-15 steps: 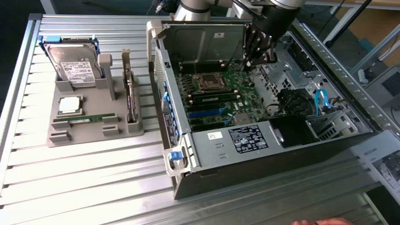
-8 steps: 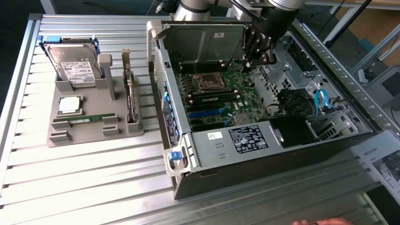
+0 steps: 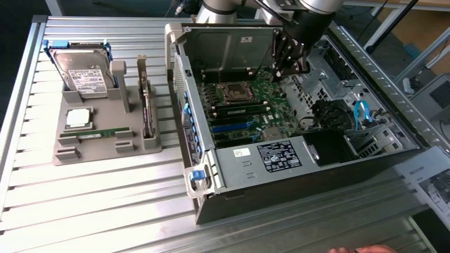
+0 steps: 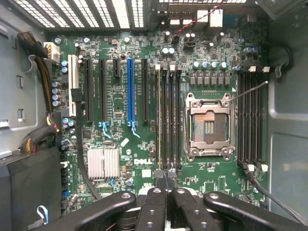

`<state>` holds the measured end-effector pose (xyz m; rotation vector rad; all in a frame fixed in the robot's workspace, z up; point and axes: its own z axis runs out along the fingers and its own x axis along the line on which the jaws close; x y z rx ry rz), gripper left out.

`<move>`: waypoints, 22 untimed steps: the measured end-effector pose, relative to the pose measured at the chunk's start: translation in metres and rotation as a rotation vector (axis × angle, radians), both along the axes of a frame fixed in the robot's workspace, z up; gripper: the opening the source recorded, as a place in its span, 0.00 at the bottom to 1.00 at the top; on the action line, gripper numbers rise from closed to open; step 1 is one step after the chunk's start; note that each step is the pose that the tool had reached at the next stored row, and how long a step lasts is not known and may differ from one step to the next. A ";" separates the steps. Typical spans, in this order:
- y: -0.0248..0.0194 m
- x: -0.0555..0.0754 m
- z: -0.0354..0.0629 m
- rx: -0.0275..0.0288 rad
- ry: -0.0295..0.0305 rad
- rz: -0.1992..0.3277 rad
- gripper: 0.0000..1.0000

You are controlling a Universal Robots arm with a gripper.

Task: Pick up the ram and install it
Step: 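Press down the ram until it locks into place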

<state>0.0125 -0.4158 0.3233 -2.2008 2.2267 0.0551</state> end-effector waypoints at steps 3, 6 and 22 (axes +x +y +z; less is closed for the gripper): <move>0.0000 0.000 -0.0015 0.0000 0.0000 0.000 0.10; 0.0000 0.000 -0.0030 -0.0001 0.0000 0.000 0.10; 0.0000 0.000 -0.0104 -0.0001 0.0000 0.000 0.10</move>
